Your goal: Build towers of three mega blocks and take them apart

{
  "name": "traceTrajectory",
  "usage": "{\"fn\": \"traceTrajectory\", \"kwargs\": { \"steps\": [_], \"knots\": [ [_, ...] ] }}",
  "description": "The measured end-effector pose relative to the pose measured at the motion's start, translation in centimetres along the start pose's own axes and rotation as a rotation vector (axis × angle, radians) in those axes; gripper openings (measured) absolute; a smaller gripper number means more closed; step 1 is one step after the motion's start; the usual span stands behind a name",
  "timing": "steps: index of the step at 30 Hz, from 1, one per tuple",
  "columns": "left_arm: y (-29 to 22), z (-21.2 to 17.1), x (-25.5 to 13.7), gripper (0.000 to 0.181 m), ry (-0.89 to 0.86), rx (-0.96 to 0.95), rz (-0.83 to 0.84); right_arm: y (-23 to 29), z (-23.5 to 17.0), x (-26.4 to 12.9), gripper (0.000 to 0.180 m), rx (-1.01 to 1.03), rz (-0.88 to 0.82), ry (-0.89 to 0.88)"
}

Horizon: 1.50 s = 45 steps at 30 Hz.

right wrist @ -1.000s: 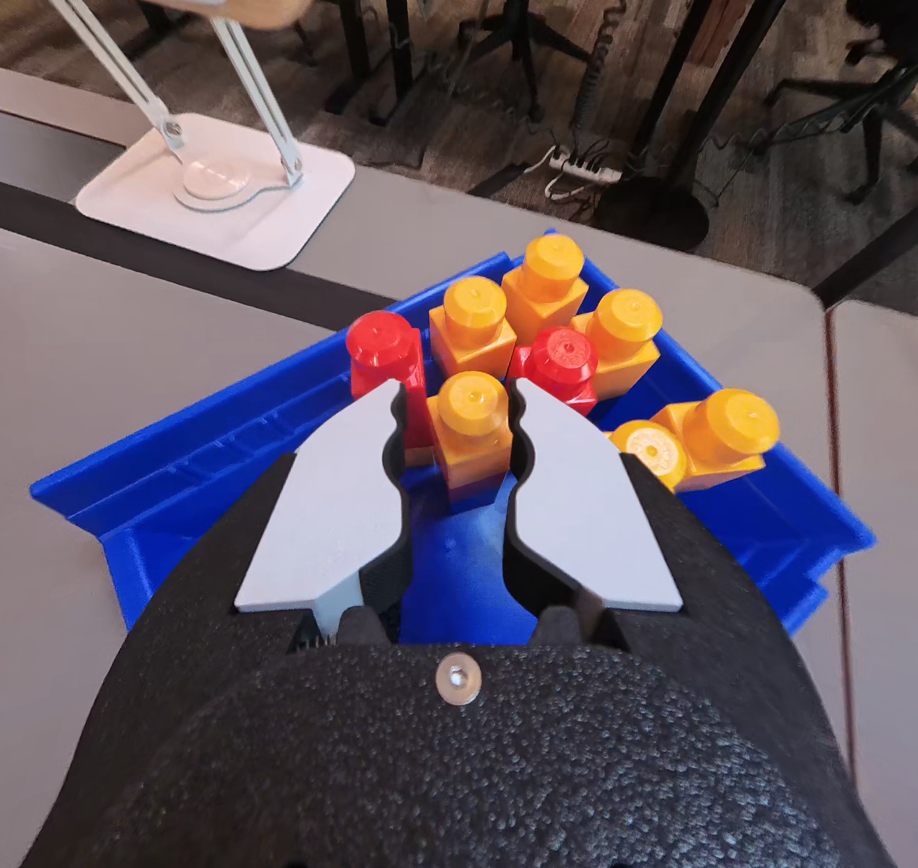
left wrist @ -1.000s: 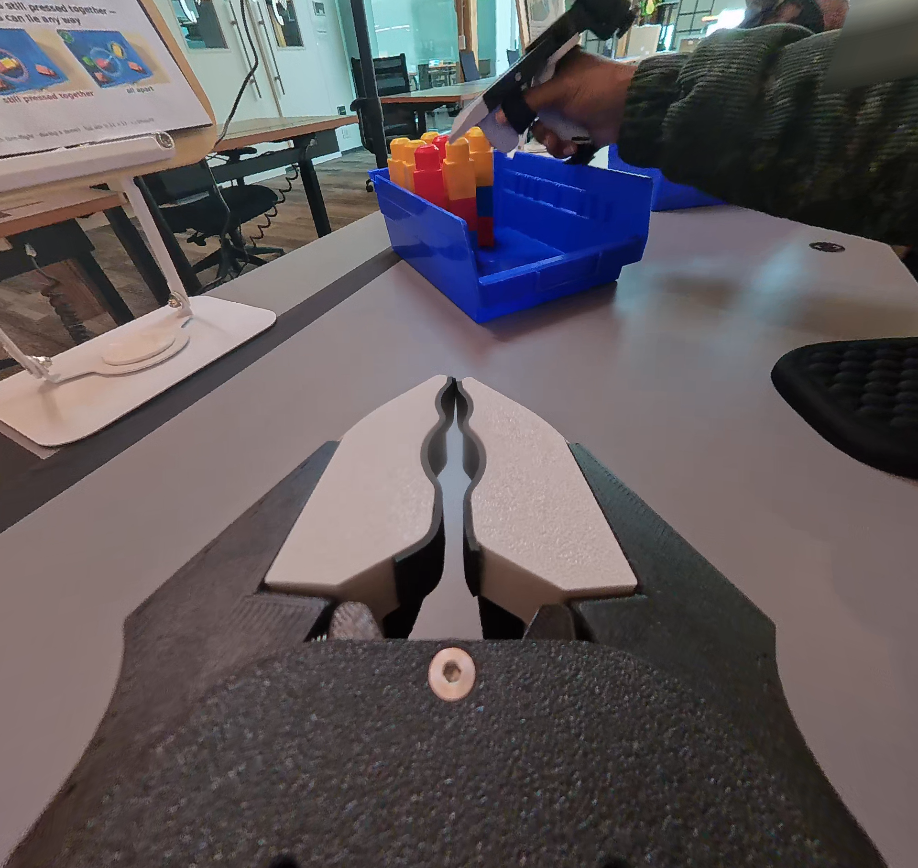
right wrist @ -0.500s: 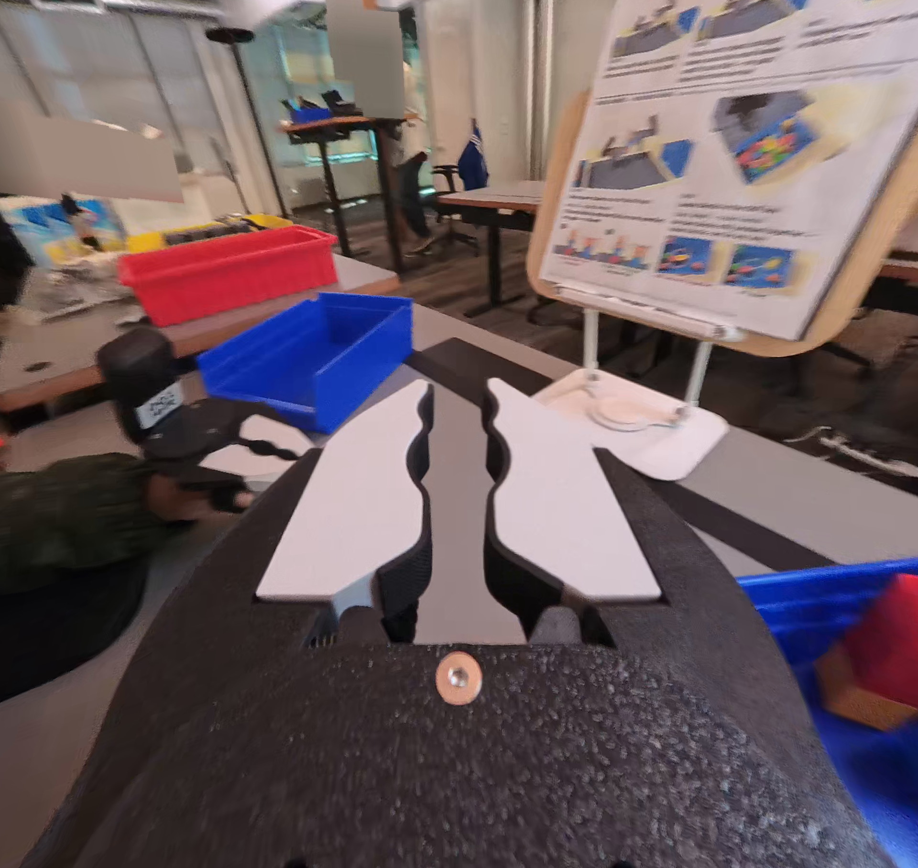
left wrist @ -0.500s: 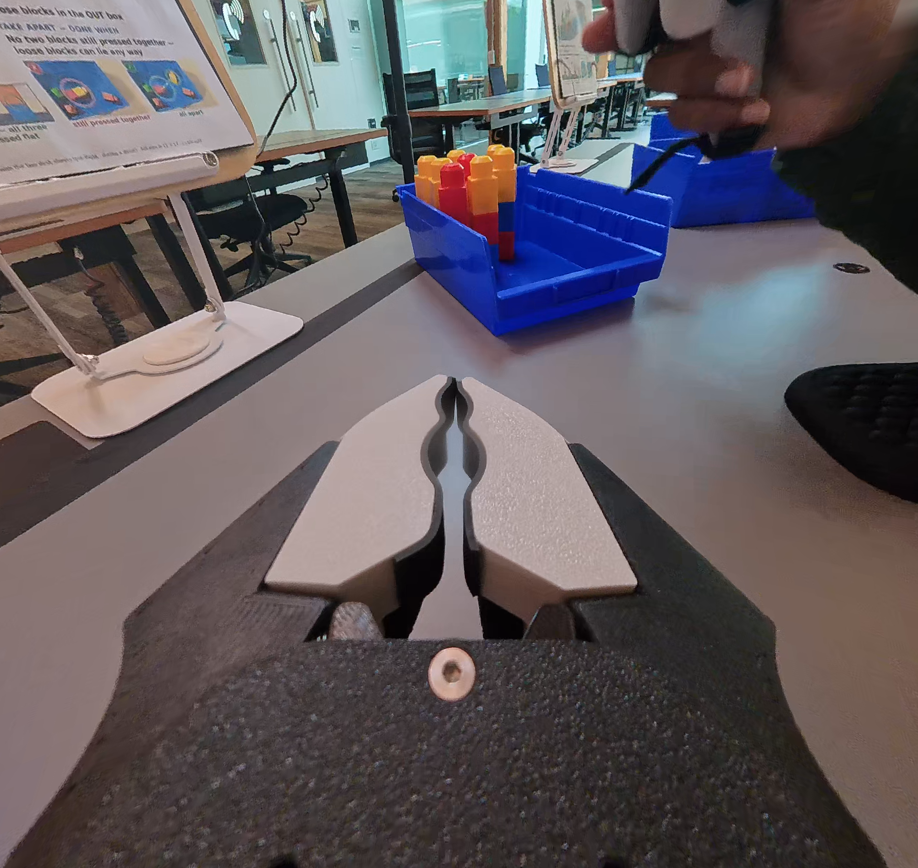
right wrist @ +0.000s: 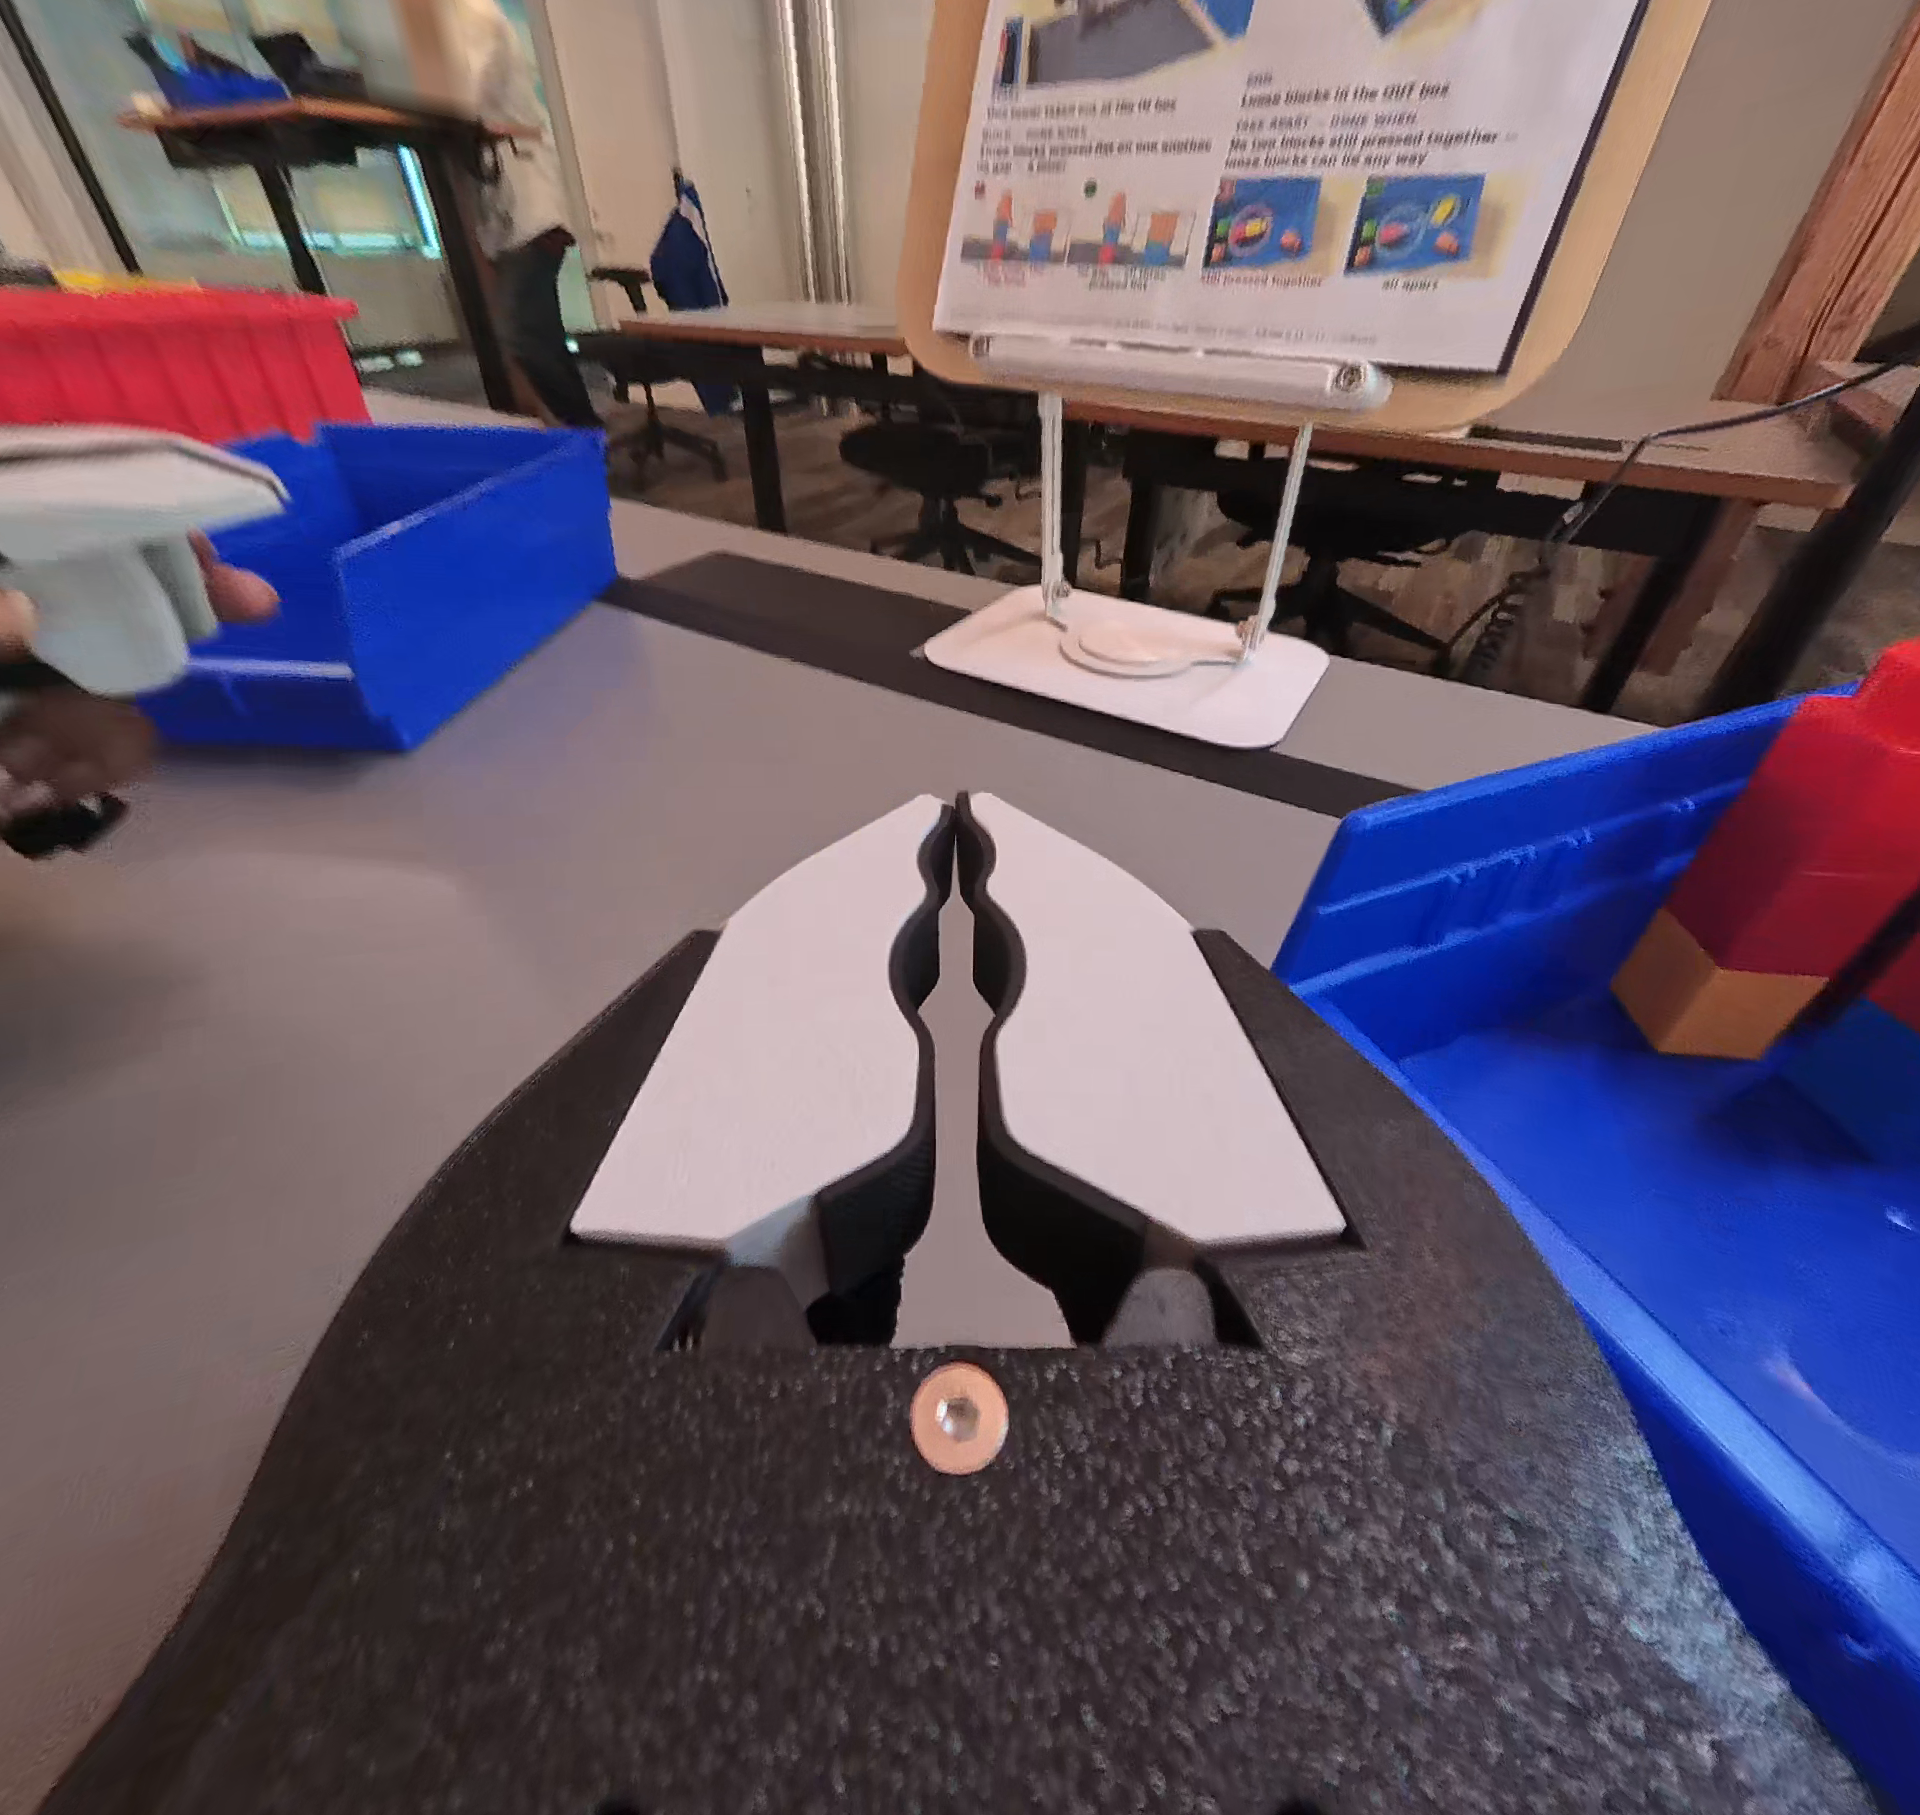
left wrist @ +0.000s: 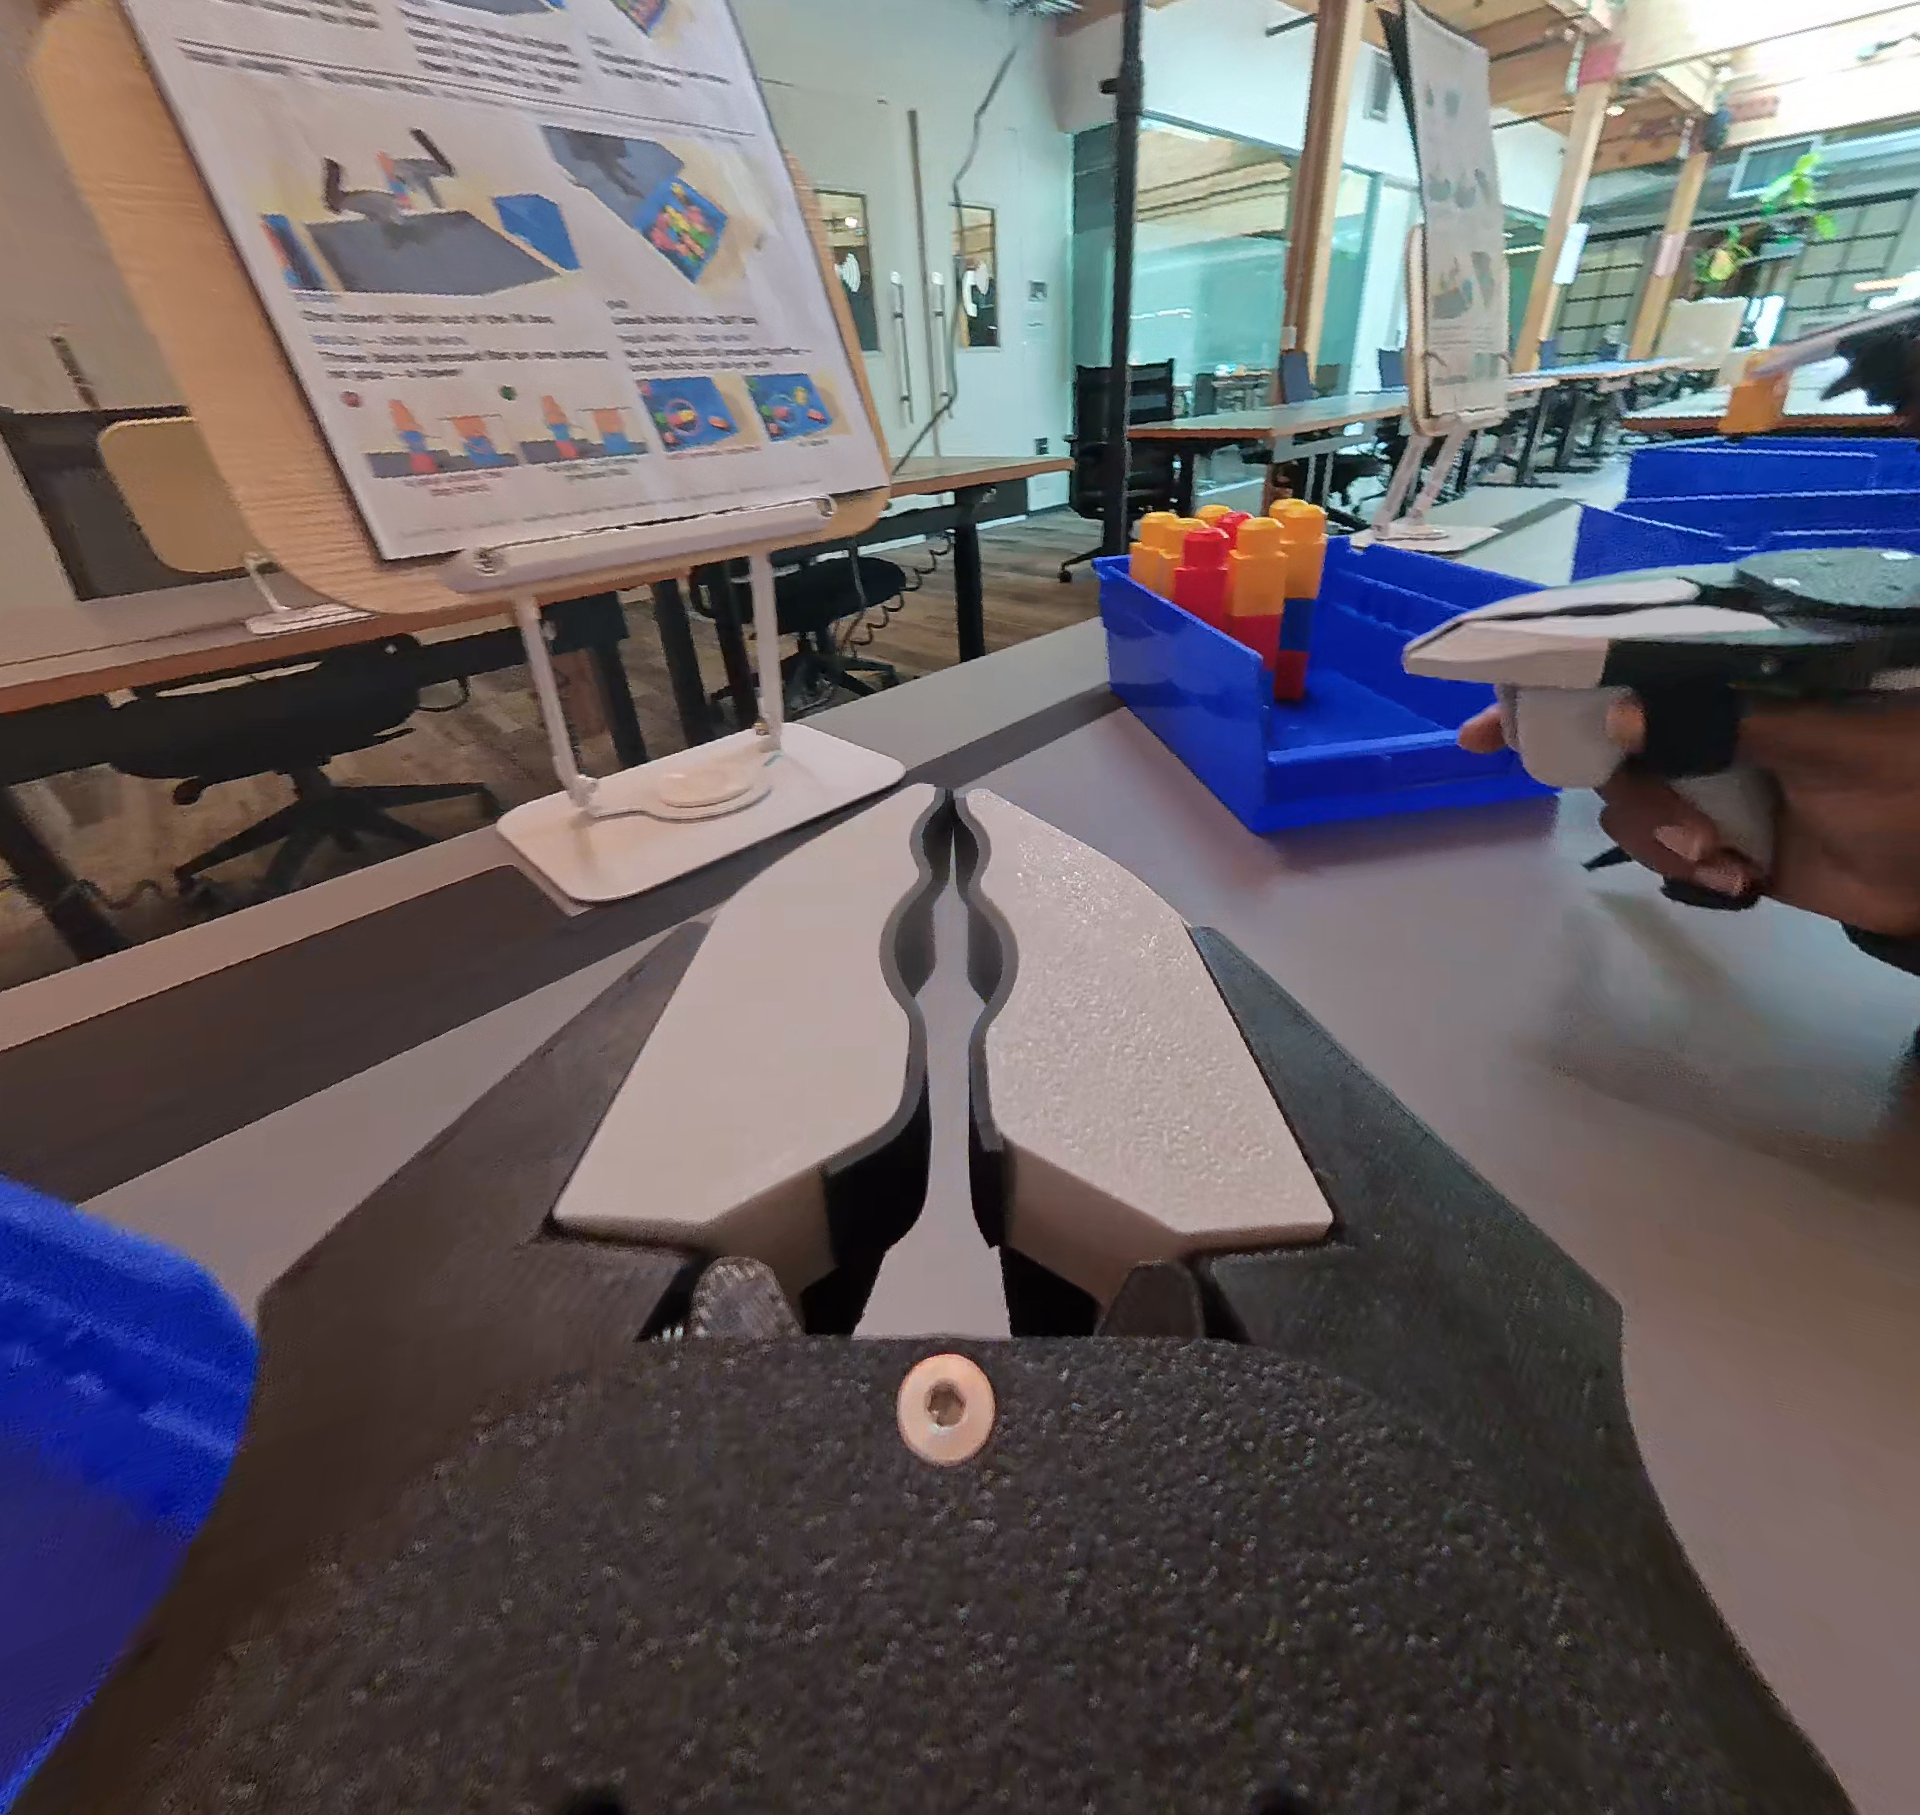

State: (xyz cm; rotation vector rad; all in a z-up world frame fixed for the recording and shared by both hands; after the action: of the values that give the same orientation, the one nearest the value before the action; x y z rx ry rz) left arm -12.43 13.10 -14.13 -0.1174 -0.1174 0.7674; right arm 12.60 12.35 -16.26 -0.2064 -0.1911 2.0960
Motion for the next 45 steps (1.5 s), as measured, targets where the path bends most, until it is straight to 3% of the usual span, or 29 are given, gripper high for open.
{"fn": "traceTrajectory", "kwargs": {
  "steps": [11,17,23,28,30,32,35,40,45],
  "knots": [
    [5.9,0.8,-4.0,0.0,-0.064,-0.013,0.244,-0.2,0.1,-0.1,0.0,-0.047,-0.043,0.008],
    [7.9,2.7,-6.4,0.0,-0.094,0.123,0.435,-1.7,0.5,-0.9,0.001,-0.018,-0.101,-0.002],
    [13.5,8.5,-15.7,0.0,-0.204,0.235,0.825,-1.9,0.4,-0.9,0.001,0.014,-0.089,-0.006],
    [20.6,3.8,-21.3,0.066,0.142,-0.002,1.024,-1.3,-0.6,-0.2,0.001,0.022,-0.054,0.031],
    [21.5,1.1,-21.1,0.079,0.287,-0.105,1.001,-1.0,-0.9,0.1,0.001,0.025,-0.038,0.044],
    [21.5,-0.3,-20.4,0.063,0.36,-0.108,0.98,-0.9,-1.0,0.1,0.001,0.025,-0.031,0.051],
    [22.6,-0.9,-20.9,0.03,0.433,0.049,1.108,-0.9,-0.8,0.0,0.001,0.029,-0.025,0.047],
    [21.8,-0.9,-20.0,0.021,0.4,-0.016,1.074,-0.8,-1.0,0.1,0.001,0.031,-0.015,0.055],
    [18.7,-1.6,-15.9,0.018,0.436,0.006,0.924,-0.8,-1.2,0.2,0.001,0.026,-0.021,0.061]
  ]
}}
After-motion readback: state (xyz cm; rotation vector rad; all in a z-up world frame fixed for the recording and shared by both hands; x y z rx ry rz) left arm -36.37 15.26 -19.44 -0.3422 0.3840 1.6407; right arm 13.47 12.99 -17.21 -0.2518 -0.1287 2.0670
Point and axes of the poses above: each gripper's, where its closed fingertips meet, x out along the fingers, z out of its top, y = z × x across the jaws, the point moved 3 cm from there along -x, back along the fingers, and after that the axes turned 12 degrees about -x, right-handed, at the moved point
